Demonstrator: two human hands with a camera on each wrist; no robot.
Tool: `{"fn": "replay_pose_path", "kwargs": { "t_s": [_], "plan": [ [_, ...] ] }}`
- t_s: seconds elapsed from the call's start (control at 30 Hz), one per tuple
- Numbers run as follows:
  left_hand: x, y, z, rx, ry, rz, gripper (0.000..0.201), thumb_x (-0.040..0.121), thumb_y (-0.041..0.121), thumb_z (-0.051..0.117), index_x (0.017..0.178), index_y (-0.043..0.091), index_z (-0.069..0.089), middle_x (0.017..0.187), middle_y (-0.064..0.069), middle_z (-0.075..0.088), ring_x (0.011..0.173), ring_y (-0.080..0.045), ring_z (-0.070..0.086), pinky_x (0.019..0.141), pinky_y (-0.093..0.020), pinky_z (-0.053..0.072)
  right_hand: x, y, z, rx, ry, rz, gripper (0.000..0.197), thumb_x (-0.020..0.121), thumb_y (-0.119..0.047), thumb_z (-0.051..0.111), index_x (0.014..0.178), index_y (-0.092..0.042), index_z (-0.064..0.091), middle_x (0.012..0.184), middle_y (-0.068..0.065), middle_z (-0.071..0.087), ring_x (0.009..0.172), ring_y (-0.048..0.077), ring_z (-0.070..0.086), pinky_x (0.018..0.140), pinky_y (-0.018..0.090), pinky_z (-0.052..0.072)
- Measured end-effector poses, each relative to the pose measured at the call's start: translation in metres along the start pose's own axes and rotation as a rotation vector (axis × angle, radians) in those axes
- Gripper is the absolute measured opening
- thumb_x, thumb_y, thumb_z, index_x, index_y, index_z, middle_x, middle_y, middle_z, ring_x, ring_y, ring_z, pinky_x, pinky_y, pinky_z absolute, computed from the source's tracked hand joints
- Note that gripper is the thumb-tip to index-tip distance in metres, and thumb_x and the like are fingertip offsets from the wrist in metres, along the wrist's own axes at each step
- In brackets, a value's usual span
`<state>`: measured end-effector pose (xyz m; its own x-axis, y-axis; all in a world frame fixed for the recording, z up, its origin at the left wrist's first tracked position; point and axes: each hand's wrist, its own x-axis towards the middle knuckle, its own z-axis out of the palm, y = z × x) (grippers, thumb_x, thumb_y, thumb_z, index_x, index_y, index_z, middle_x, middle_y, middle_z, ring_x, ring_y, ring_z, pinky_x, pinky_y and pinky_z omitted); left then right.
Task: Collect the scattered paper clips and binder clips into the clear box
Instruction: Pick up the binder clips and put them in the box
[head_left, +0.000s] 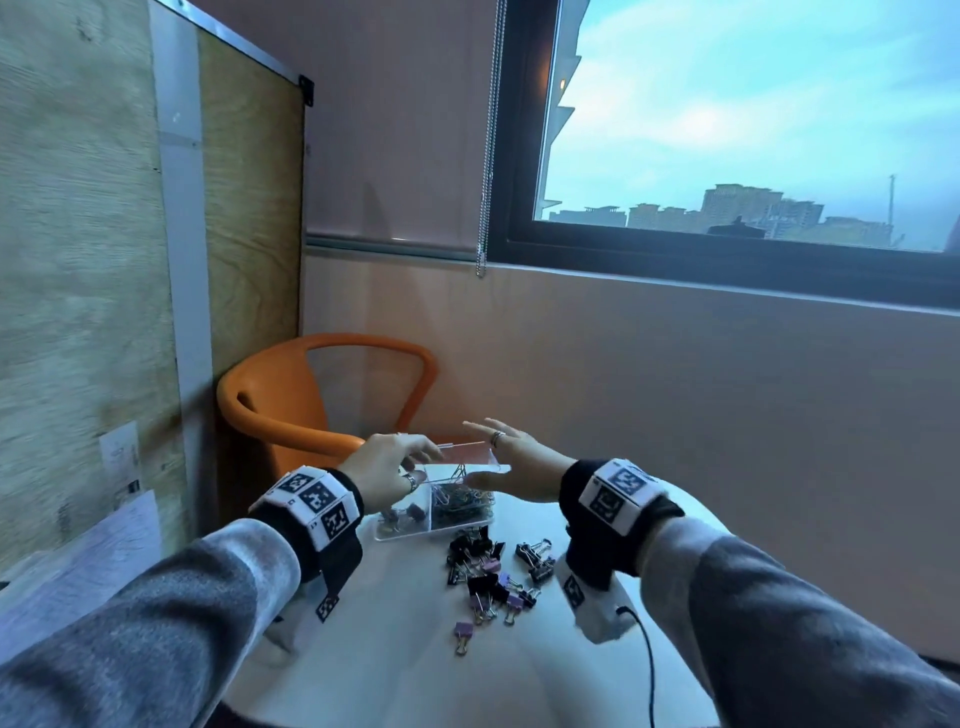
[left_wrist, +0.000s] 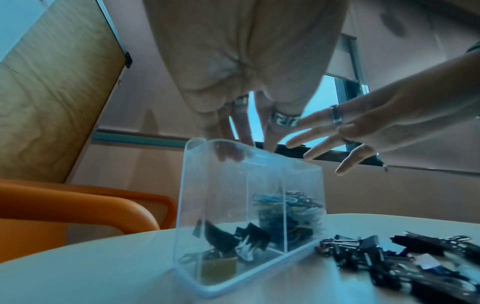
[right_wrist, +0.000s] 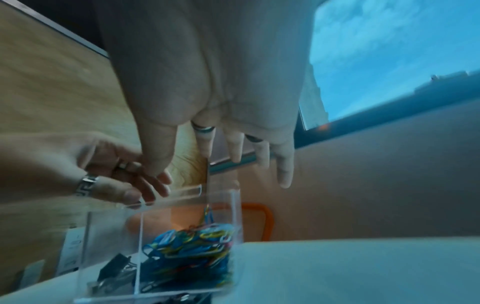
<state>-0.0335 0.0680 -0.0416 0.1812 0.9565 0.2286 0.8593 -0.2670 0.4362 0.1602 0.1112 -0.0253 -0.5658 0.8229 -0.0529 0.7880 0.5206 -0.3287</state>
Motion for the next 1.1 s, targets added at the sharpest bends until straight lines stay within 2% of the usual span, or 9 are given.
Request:
{"fn": "replay_pose_path", "kwargs": {
  "t_s": [0.1, 0.2, 0.3, 0.4, 0.5, 0.7, 0.83, 0.93, 1.1],
  "plan": [
    [-0.006, 0.010, 0.000, -0.021, 0.173, 0.066, 0.027, 0.085, 0.003, 0.057, 0.108, 0.015, 0.064, 0.098, 0.000, 0.059, 0.089, -0.014, 0.055, 0.078, -0.017, 0.039, -0.035, 0.012, -0.011, -0.084, -0.009, 0.001, 0.063, 0.090, -0.042, 0.054, 0.145, -0.023, 0.031, 0.148, 0.008, 0.035, 0.132, 0.023, 0.041, 0.112, 0.034, 0.032],
    [-0.019, 0.039, 0.002, -0.061, 0.173, 0.163, 0.019, 0.084, 0.010, 0.062, 0.103, 0.016, 0.063, 0.092, 0.003, 0.056, 0.081, -0.013, 0.054, 0.072, -0.015, 0.038, -0.071, 0.033, -0.014, -0.168, -0.232, 0.110, 0.072, 0.083, -0.048, 0.061, 0.145, -0.030, 0.028, 0.147, 0.006, 0.032, 0.126, 0.025, 0.046, 0.100, 0.037, 0.044],
    [-0.031, 0.062, 0.015, 0.000, -0.251, 0.091, 0.048, 0.079, 0.034, 0.071, 0.121, 0.022, 0.052, 0.112, -0.001, 0.056, 0.099, -0.017, 0.057, 0.083, -0.022, 0.048, -0.096, 0.052, -0.006, -0.145, -0.437, 0.214, 0.099, 0.069, -0.049, 0.074, 0.145, -0.045, 0.012, 0.151, -0.005, 0.014, 0.123, 0.024, 0.048, 0.073, 0.031, 0.058],
    [-0.038, 0.068, 0.029, 0.318, -0.612, -0.112, 0.108, 0.062, 0.056, 0.076, 0.147, 0.033, 0.012, 0.147, -0.003, 0.032, 0.131, -0.024, 0.040, 0.110, -0.040, 0.036, -0.105, 0.059, 0.006, -0.210, -0.464, 0.192, 0.109, 0.063, -0.048, 0.079, 0.142, -0.053, 0.004, 0.153, -0.010, 0.001, 0.132, 0.025, 0.040, 0.094, 0.040, 0.052],
    [-0.039, 0.066, 0.038, 0.350, -0.643, -0.143, 0.122, 0.058, 0.053, 0.081, 0.148, 0.034, 0.001, 0.153, -0.005, 0.025, 0.138, -0.026, 0.032, 0.115, -0.042, 0.029, -0.101, 0.060, 0.011, -0.225, -0.423, 0.169, 0.114, 0.061, -0.045, 0.082, 0.143, -0.051, 0.004, 0.153, -0.008, 0.000, 0.137, 0.026, 0.034, 0.106, 0.042, 0.042],
    [-0.024, 0.061, 0.036, 0.161, -0.556, -0.220, 0.094, 0.066, 0.029, 0.083, 0.144, 0.023, 0.031, 0.145, -0.005, 0.040, 0.123, -0.025, 0.052, 0.098, -0.033, 0.046, -0.075, 0.046, 0.020, -0.034, -0.338, 0.142, 0.102, 0.068, -0.033, 0.081, 0.146, -0.039, 0.015, 0.147, 0.002, 0.026, 0.123, 0.026, 0.050, 0.100, 0.040, 0.047],
    [-0.018, 0.060, 0.037, 0.088, -0.509, -0.250, 0.063, 0.078, 0.008, 0.072, 0.135, 0.014, 0.046, 0.131, -0.011, 0.055, 0.112, -0.029, 0.061, 0.069, -0.025, 0.052, -0.058, 0.036, 0.028, 0.093, -0.296, 0.206, 0.074, 0.072, -0.027, 0.079, 0.136, -0.030, 0.042, 0.127, 0.001, 0.035, 0.114, 0.023, 0.046, 0.066, 0.033, 0.060],
    [-0.014, 0.057, 0.041, 0.205, -0.470, -0.205, 0.048, 0.083, 0.004, 0.063, 0.129, 0.014, 0.052, 0.128, -0.009, 0.057, 0.113, -0.024, 0.059, 0.075, -0.026, 0.052, -0.050, 0.035, 0.029, 0.150, -0.259, 0.218, 0.048, 0.076, -0.019, 0.076, 0.121, -0.021, 0.057, 0.112, 0.000, 0.036, 0.096, 0.020, 0.048, 0.041, 0.019, 0.052],
    [-0.012, 0.060, 0.045, 0.262, -0.475, -0.176, 0.038, 0.084, 0.007, 0.061, 0.121, 0.010, 0.054, 0.118, -0.010, 0.060, 0.096, -0.022, 0.061, 0.055, -0.020, 0.045, -0.043, 0.033, 0.026, 0.091, -0.284, 0.191, 0.041, 0.079, -0.017, 0.073, 0.117, -0.010, 0.061, 0.116, 0.004, 0.048, 0.067, 0.012, 0.054, 0.043, 0.013, 0.048]
  ]
}}
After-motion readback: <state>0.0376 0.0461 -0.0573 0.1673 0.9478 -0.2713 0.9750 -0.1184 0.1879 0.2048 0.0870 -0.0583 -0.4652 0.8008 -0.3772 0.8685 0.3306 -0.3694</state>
